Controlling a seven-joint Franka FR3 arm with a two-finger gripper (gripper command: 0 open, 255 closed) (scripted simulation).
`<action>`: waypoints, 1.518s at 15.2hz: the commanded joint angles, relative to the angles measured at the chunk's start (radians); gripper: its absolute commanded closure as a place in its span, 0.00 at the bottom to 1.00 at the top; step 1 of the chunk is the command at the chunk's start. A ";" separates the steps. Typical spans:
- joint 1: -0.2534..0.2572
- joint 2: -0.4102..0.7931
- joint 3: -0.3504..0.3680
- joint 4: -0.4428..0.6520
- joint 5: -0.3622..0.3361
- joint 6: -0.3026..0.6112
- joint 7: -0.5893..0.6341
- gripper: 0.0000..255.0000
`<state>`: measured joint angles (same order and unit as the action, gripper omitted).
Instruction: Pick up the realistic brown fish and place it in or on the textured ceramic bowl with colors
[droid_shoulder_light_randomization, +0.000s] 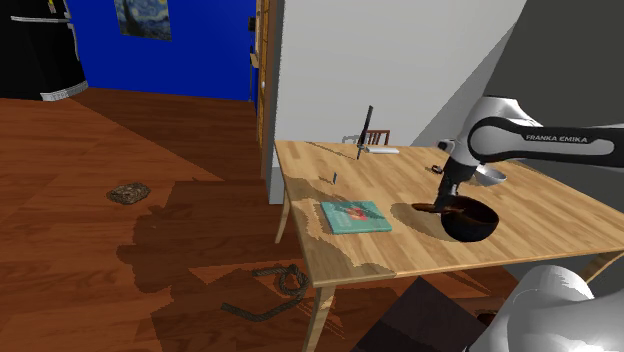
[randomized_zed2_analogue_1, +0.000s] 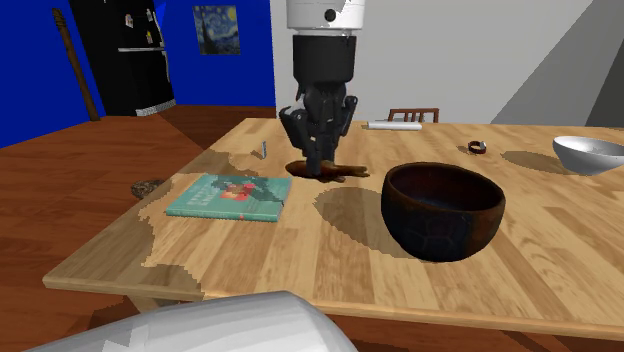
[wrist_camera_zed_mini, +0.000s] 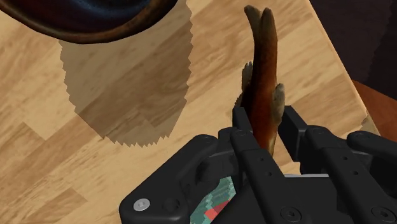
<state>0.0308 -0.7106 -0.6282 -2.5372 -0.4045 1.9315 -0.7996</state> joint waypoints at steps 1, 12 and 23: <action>0.000 -0.010 0.013 0.022 0.007 -0.033 -0.001 1.00; -0.012 0.007 -0.047 0.156 -0.006 -0.125 -0.106 1.00; 0.035 0.159 -0.343 0.367 -0.034 -0.098 -0.383 1.00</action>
<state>0.0575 -0.5654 -0.9471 -2.1890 -0.4399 1.8316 -1.1610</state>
